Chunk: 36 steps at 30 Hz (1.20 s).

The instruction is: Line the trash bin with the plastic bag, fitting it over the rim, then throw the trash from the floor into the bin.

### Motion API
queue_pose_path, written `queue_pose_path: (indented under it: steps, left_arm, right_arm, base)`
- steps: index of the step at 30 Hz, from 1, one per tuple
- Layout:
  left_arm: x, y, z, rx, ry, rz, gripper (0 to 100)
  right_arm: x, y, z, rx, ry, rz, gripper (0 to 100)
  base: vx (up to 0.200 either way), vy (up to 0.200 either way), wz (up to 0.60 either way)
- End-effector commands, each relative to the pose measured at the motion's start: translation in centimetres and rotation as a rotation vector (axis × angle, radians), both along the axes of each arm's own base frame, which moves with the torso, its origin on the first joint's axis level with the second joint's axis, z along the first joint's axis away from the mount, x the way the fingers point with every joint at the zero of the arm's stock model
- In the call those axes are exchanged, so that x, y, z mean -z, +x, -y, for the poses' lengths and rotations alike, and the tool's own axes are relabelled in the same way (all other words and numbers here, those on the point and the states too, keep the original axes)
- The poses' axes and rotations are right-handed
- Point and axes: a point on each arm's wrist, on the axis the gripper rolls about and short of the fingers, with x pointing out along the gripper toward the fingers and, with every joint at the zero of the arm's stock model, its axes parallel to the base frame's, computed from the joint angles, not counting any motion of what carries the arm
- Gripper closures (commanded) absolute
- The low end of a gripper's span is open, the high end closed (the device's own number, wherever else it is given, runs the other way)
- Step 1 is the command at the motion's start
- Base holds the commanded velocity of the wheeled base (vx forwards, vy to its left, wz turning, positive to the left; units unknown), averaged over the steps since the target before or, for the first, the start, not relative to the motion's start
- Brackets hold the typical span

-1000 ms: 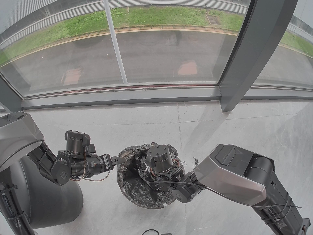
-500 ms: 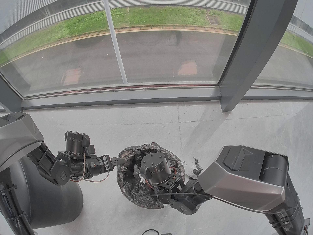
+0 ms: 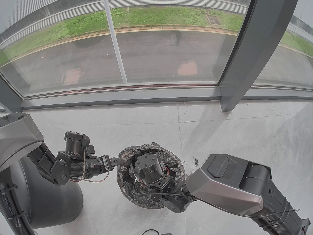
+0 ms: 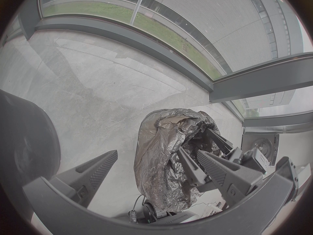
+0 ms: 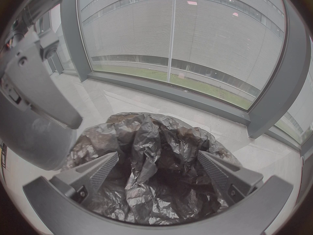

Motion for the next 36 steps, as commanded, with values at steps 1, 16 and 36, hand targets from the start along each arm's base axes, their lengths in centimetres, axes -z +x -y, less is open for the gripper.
queue_pose_path:
  steps: [1,16,36]
  left_arm:
    - [0.4,0.1,0.0,-0.001,0.002,-0.011,0]
    - [0.9,0.1,0.0,-0.003,-0.008,0.025,0]
    - [-10.1,-9.7,-2.2,-0.266,0.048,0.363,0]
  right_arm:
    - [2.6,1.6,0.1,0.026,-0.023,-0.008,0]
    - [2.3,2.0,0.3,0.033,-0.018,-0.003,0]
    - [-13.3,-9.0,11.9,0.065,0.134,-0.030,0]
  base:
    - [0.000,0.000,0.00]
    - [0.000,0.000,0.00]
    - [0.000,0.000,0.00]
